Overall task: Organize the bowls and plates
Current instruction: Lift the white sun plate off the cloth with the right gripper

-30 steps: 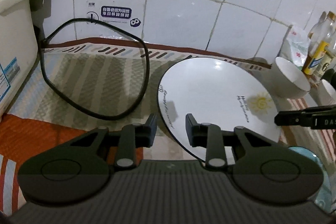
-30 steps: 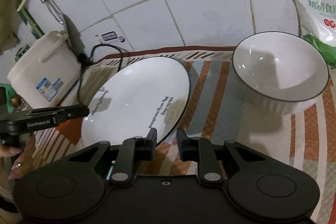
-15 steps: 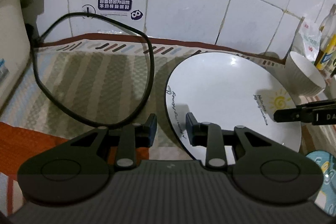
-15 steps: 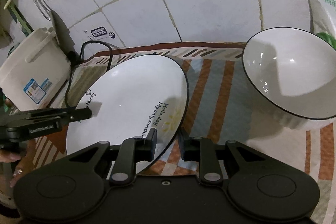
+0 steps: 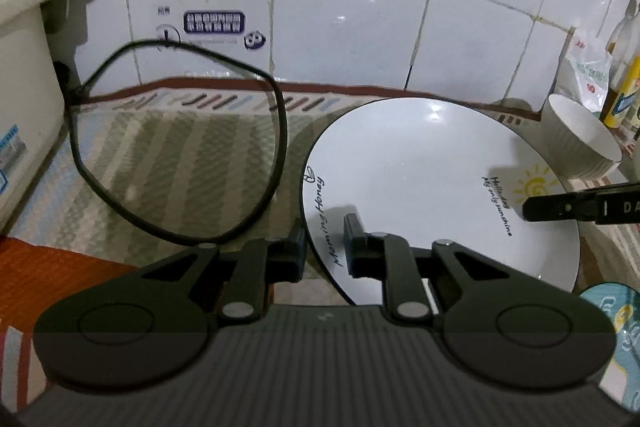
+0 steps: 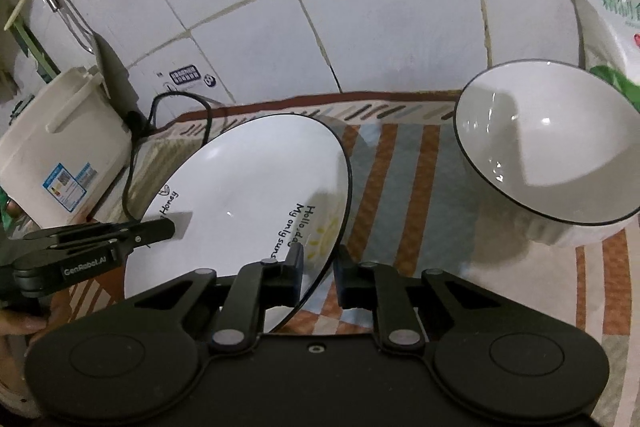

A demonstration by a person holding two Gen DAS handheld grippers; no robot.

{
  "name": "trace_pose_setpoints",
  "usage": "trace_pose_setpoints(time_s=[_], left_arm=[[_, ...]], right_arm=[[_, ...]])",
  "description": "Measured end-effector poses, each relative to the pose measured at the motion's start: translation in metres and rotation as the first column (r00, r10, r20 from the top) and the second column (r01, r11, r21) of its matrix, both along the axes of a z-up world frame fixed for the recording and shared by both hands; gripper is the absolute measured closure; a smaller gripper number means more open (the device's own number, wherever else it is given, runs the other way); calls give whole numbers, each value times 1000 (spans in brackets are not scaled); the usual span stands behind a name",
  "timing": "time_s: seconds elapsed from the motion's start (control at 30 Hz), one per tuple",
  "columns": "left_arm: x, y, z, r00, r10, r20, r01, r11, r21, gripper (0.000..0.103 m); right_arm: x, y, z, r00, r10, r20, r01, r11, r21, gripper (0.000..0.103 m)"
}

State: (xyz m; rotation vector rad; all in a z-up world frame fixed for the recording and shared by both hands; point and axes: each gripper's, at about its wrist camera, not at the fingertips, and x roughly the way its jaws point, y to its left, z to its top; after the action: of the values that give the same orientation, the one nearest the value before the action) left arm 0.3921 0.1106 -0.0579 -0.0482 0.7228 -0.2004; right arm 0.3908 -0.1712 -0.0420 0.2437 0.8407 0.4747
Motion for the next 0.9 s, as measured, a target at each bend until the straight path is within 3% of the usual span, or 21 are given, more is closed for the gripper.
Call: trace_pose_setpoints(time_s=[0.43, 0.6, 0.9], left_arm=[[-24, 11, 37, 998, 46, 50, -45, 999, -16, 86], [-41, 10, 48, 997, 22, 79, -21, 1000, -10, 87], [-88, -4, 65, 996, -67, 58, 67, 998, 7, 87]], right_arm=[[-16, -1, 38, 998, -31, 48, 28, 998, 62, 87], [-33, -7, 50, 996, -41, 81, 35, 997, 68, 87], [-80, -33, 61, 998, -62, 22, 60, 996, 68, 87]])
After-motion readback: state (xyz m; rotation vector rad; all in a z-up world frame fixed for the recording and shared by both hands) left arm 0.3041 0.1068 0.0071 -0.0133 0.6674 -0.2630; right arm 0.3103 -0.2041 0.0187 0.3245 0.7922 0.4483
